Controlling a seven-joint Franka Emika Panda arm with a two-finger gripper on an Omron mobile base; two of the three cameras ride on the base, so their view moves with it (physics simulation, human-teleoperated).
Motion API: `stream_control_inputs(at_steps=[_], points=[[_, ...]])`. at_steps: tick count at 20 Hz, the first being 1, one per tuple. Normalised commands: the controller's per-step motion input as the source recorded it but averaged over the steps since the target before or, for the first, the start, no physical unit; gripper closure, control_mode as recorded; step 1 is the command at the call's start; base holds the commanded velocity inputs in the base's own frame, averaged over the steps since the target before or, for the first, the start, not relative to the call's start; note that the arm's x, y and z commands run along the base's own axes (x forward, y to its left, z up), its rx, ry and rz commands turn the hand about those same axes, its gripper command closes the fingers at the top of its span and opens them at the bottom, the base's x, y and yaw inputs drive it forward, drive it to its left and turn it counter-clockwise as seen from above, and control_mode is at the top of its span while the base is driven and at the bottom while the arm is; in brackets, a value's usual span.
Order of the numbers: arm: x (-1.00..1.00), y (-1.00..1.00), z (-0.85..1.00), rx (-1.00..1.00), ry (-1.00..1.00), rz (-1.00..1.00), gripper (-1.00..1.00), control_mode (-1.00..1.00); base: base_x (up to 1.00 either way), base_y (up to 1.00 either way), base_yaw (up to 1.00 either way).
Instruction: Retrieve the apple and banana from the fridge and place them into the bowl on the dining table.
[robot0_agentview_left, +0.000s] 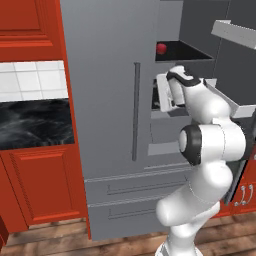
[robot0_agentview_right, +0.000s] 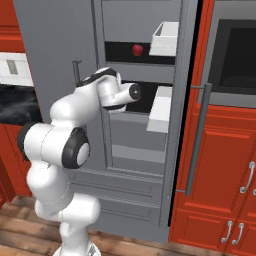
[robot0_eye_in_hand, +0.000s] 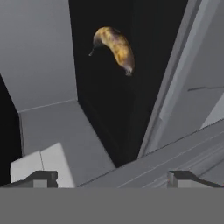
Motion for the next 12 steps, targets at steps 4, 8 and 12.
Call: stream_control_inputs(at_steps=[4,8,12], points=[[-0.24,0.56,0.00,0.00,0.00,0.15,-1.00,-1.00,0.00,0.00,0.00],[-0.97,0.99,0.00,-0.02,-0.01,0.20,-1.00,-1.00,0.00,0.00,0.00],[-1.00,1.00,0.00,-0.03,0.00,0.19,-1.00,-1.00,0.00,0.00,0.00]])
